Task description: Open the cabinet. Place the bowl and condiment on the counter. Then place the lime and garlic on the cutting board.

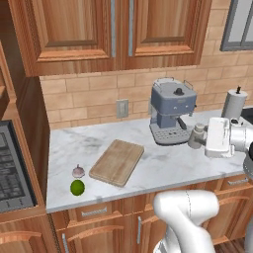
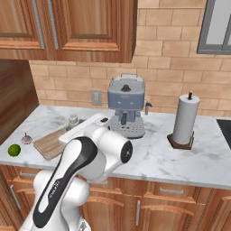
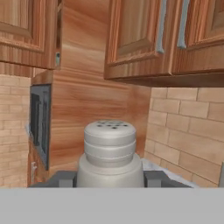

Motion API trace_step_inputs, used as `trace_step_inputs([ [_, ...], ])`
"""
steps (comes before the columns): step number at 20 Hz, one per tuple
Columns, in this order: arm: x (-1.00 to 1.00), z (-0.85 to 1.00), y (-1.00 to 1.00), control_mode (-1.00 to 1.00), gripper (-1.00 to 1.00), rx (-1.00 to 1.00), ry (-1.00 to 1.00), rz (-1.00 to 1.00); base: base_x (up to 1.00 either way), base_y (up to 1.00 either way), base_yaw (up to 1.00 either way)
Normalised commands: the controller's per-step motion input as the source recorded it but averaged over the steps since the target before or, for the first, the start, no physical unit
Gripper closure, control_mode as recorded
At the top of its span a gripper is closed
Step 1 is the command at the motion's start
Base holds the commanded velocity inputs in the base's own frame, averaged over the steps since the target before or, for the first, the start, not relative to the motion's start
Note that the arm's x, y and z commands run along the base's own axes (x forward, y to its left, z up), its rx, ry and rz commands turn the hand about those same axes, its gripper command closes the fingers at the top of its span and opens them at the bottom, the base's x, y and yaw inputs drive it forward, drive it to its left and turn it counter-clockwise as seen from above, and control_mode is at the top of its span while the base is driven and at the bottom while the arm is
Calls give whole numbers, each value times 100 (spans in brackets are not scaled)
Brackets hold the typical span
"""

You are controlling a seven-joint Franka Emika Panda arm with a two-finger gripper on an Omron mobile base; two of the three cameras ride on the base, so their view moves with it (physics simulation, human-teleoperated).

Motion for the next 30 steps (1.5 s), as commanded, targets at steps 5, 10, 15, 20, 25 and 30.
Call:
trace_step_inputs([
  [5,1,-40,4,-100,100,-5,6,5,0,0,0],
  [10,11,-28,4,-100,100,-2,0,4,0,0,0],
  [15,13,-40,4,-100,100,0,0,6,0,0,0],
  [20,14,-51,4,-100,100,0,0,8,0,0,0],
  [25,16,-50,8,-100,100,0,0,8,0,0,0],
  [30,26,-36,3,-100,100,0,0,8,0,0,0],
])
